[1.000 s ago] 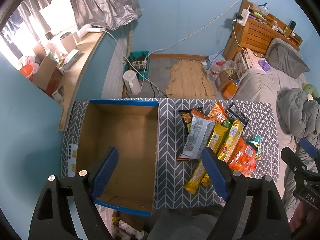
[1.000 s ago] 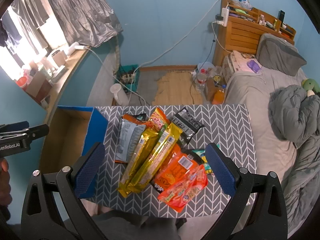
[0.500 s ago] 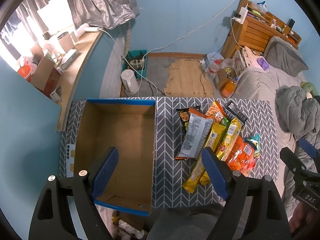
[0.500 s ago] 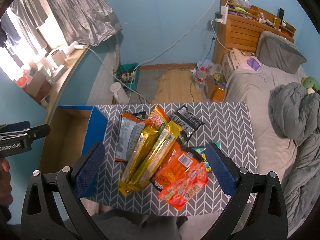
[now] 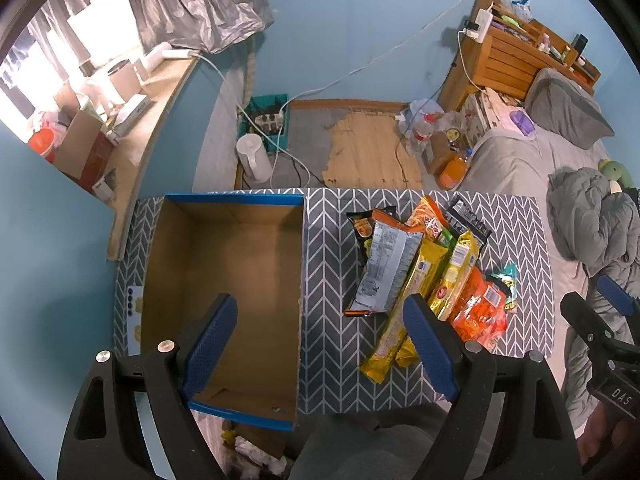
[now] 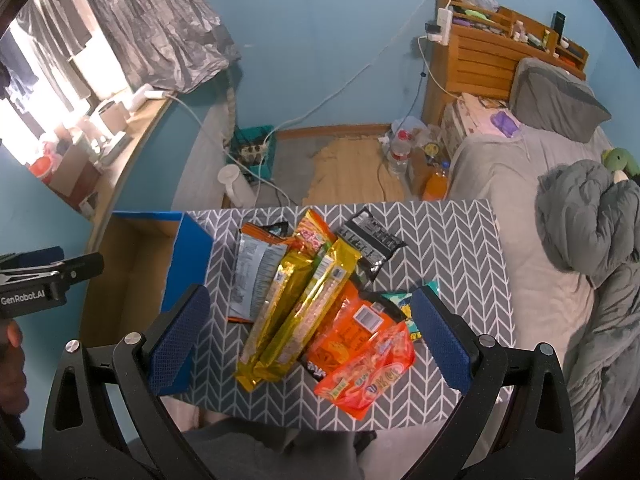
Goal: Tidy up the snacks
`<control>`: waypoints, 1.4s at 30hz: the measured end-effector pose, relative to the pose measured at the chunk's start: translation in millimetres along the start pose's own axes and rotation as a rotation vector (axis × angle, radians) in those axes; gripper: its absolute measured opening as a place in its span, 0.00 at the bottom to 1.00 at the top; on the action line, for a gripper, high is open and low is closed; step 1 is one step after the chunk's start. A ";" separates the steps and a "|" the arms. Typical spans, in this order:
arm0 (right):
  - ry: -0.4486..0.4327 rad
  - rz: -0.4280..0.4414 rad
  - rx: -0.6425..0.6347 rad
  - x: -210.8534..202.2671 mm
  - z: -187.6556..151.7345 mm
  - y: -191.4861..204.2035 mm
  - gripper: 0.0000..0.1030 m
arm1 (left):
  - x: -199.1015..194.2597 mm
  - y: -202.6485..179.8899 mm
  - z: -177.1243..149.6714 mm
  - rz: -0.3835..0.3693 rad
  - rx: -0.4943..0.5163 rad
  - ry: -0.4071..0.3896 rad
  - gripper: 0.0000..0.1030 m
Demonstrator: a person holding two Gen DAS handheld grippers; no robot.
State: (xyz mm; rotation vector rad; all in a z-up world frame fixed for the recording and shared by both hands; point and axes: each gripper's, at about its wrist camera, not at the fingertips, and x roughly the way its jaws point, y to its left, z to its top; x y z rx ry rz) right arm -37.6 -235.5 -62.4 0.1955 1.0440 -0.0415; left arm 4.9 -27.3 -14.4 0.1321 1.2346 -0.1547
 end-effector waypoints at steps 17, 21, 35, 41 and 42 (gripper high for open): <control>0.040 0.001 0.049 7.6 1.1 -13.5 0.97 | 15.0 -6.1 -1.7 -0.011 0.019 0.032 0.84; 0.068 0.003 0.071 14.1 -2.6 -23.8 0.97 | 24.1 -8.8 0.2 -0.010 0.041 0.045 0.84; 0.191 -0.005 0.255 53.4 -43.9 -91.1 0.97 | 90.6 -33.0 -7.0 -0.071 0.139 0.131 0.84; 0.245 -0.004 0.346 84.9 -75.5 -112.6 0.97 | 120.4 -44.3 -16.4 -0.074 0.173 0.164 0.84; 0.253 0.003 0.360 91.0 -81.2 -116.0 0.97 | 125.2 -46.1 -17.7 -0.073 0.177 0.173 0.84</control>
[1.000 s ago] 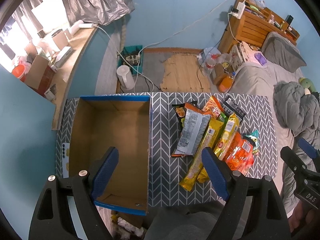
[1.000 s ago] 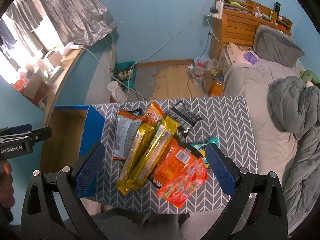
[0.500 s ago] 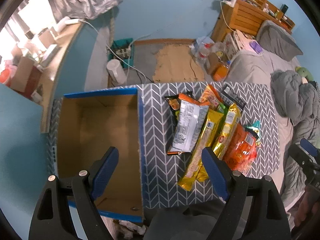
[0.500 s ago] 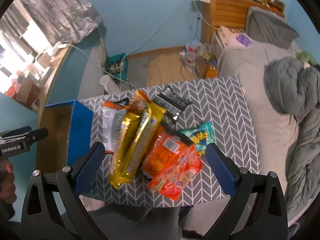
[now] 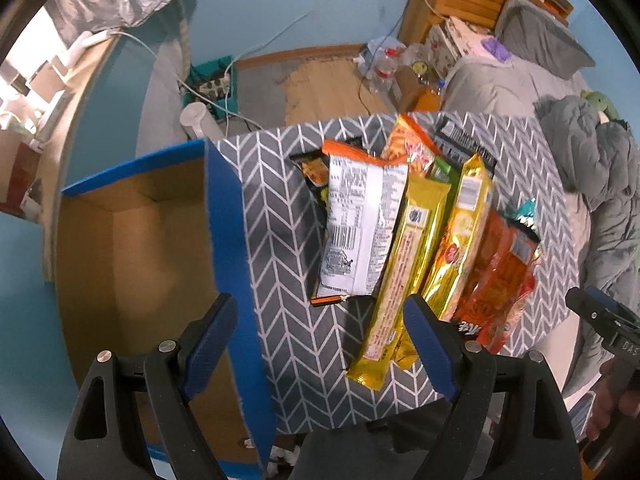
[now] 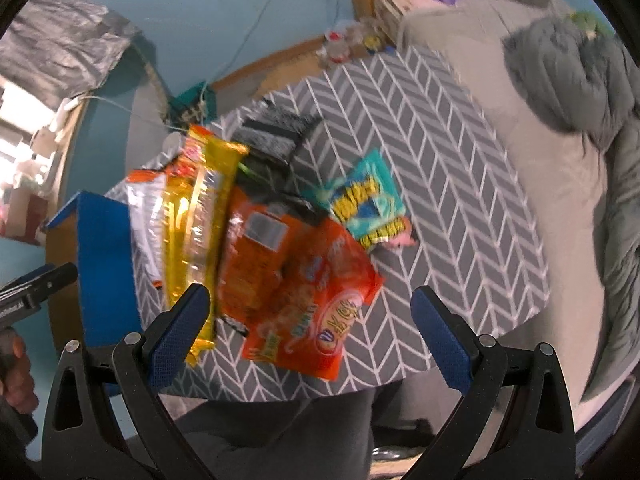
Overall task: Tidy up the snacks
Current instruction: 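Lower the right gripper onto the orange chip bag while the left gripper approaches the yellow wafer bar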
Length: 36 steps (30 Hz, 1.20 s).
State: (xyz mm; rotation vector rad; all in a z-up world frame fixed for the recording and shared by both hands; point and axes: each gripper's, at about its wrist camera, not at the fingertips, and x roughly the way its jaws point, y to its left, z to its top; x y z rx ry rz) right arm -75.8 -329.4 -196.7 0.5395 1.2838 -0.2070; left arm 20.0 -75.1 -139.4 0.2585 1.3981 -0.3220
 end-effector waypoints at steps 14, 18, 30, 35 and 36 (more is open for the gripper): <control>0.116 -0.013 0.046 82.6 -19.9 -13.2 0.97 | 52.2 -16.3 -3.9 0.011 -0.001 0.038 0.84; 0.126 -0.034 0.042 93.3 -19.4 -12.5 0.97 | 61.8 -20.1 -4.1 0.004 -0.012 0.044 0.84; 0.144 -0.156 0.065 105.3 -31.8 -56.5 0.97 | 87.2 -37.3 -1.8 -0.006 0.019 0.041 0.84; 0.136 -0.165 0.072 109.7 -25.6 -64.3 0.97 | 88.6 -41.8 2.0 -0.034 0.017 0.044 0.84; 0.132 -0.163 0.074 111.9 -23.2 -61.3 0.97 | 88.1 -43.0 3.2 -0.034 0.021 0.048 0.84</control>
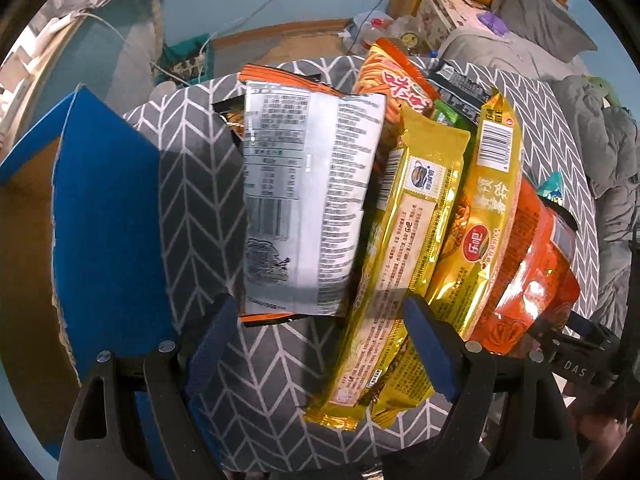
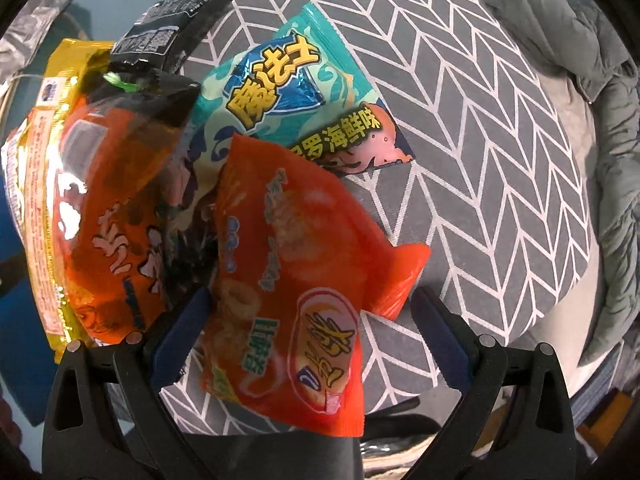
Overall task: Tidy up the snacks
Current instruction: 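Lower the right gripper onto the orange chip bag while the left gripper approaches the yellow wafer bar, then close the right gripper on the orange chip bag while the left gripper grasps the yellow wafer bar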
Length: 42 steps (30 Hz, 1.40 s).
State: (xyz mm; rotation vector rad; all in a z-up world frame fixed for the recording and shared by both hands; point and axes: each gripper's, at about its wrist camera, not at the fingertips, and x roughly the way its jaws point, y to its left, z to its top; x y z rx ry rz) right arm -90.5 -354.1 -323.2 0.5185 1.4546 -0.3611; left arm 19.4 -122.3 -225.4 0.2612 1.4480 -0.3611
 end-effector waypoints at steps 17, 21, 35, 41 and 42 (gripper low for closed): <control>0.023 -0.028 0.021 -1.3 -11.2 6.3 0.97 | 21.3 -21.6 9.3 0.035 0.035 0.032 0.84; 0.008 -0.088 0.001 5.4 -8.1 14.3 0.97 | 29.7 -20.5 15.2 0.049 0.025 0.038 0.84; -0.032 -0.066 -0.044 -31.1 -15.9 15.8 0.51 | 21.3 -32.9 2.9 0.071 0.052 0.031 0.59; -0.019 -0.002 -0.007 -46.2 -20.6 -9.3 0.49 | 8.6 -27.4 -4.6 0.015 0.031 0.020 0.52; -0.021 0.005 -0.006 -49.1 -21.4 -12.6 0.49 | 6.4 -26.4 -4.9 0.004 0.026 0.017 0.50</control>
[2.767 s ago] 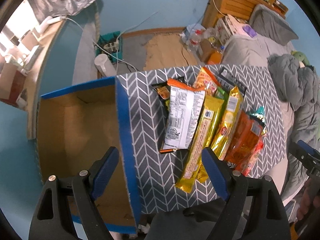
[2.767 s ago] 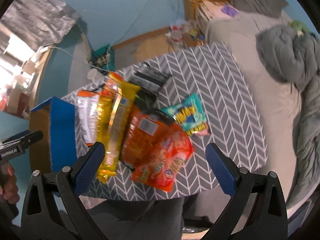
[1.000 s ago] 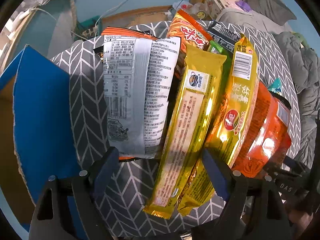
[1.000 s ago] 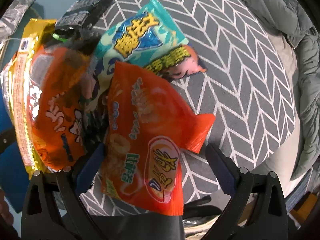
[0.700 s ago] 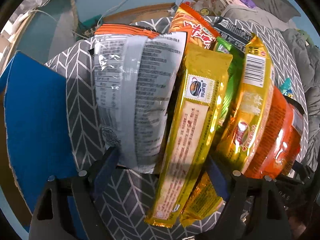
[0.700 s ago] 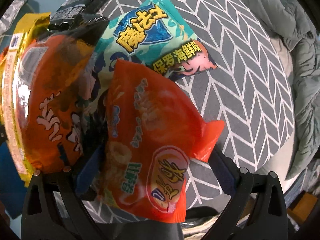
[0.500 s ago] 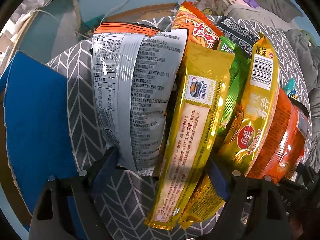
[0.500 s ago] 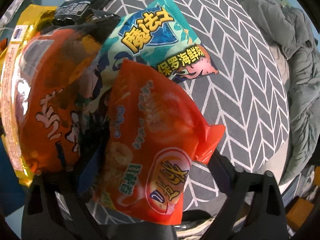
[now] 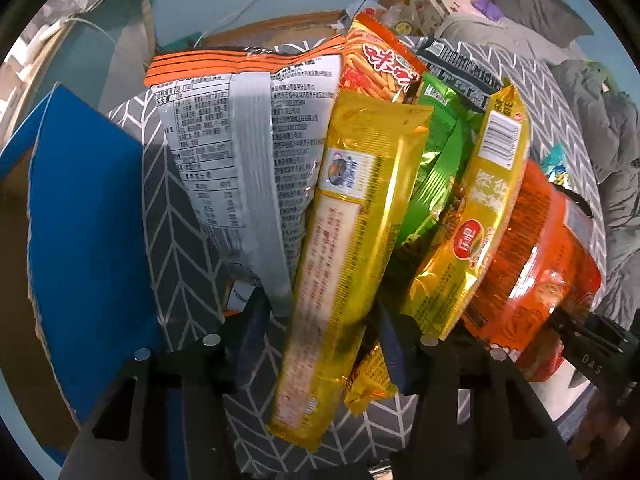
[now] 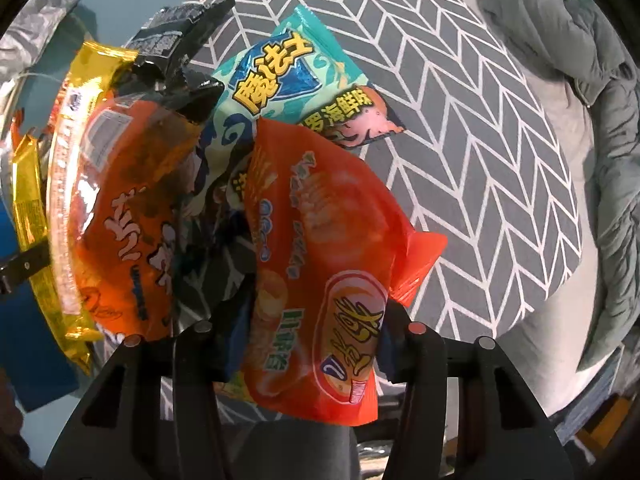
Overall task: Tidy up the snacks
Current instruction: 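Close the right gripper on the orange chip bag while the left gripper grasps the yellow wafer bar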
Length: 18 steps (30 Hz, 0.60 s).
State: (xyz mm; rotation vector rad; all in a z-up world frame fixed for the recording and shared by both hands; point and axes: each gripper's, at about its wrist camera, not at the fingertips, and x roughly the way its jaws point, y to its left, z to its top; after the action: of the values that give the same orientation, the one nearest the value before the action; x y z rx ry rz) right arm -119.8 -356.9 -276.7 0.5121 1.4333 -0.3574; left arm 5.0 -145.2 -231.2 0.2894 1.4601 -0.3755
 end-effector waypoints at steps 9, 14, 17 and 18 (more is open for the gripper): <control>-0.032 0.043 -0.021 -43.9 -12.7 -15.5 0.49 | -10.5 8.7 -4.7 -0.051 0.013 -0.008 0.19; -0.052 0.054 -0.042 -68.6 -8.8 -5.9 0.49 | -5.5 21.5 -15.2 -0.055 -0.046 0.002 0.32; -0.062 0.055 -0.058 -80.7 -6.4 -6.5 0.49 | -1.9 30.2 -15.1 -0.045 -0.089 -0.003 0.54; -0.063 0.058 -0.059 -83.3 -5.9 -7.0 0.49 | 0.9 31.8 -14.2 -0.038 -0.099 -0.002 0.57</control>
State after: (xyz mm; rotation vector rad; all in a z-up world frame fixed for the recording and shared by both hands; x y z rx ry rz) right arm -138.0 -365.4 -195.3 0.4893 1.3614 -0.2821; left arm 5.5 -110.5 -234.6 0.1819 1.4786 -0.3326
